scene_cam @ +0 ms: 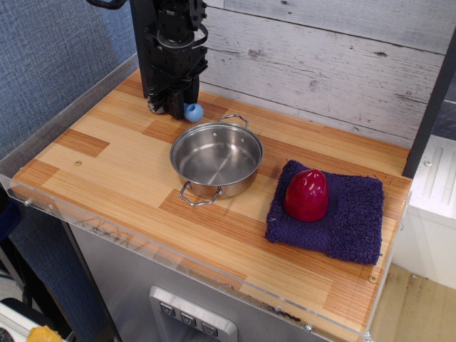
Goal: Place the spoon behind the pot.
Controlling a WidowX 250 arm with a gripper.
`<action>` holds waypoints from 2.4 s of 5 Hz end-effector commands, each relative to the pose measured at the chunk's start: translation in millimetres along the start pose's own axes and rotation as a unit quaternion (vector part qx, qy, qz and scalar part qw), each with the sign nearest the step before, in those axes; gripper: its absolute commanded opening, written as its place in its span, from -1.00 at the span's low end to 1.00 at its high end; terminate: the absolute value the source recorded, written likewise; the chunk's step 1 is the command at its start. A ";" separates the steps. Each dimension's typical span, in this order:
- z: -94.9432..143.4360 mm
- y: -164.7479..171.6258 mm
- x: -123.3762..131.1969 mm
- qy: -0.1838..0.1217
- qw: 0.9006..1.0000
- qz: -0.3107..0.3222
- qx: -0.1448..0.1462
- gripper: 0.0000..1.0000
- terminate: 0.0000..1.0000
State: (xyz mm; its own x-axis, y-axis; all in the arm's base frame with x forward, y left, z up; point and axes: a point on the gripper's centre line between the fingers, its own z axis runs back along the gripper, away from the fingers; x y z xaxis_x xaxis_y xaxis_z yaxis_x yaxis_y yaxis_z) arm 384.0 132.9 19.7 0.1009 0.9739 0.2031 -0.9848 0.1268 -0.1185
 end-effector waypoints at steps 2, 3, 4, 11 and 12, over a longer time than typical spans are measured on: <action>19.8 3.2 7.7 -0.002 1.000 0.001 0.001 1.00 -1.00; 20.5 6.1 8.5 -0.001 1.000 0.004 0.003 1.00 -1.00; 25.2 6.6 10.7 0.002 1.000 0.003 -0.004 1.00 -1.00; 153.4 49.6 29.1 0.015 0.994 0.012 -0.104 1.00 -1.00; 153.4 49.6 29.1 0.015 0.994 0.012 -0.104 1.00 -1.00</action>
State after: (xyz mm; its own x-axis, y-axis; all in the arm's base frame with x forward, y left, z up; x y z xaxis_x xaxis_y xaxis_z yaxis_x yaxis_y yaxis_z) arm 326.8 140.6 153.8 0.0972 0.9848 0.1442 -0.9491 0.1353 -0.2843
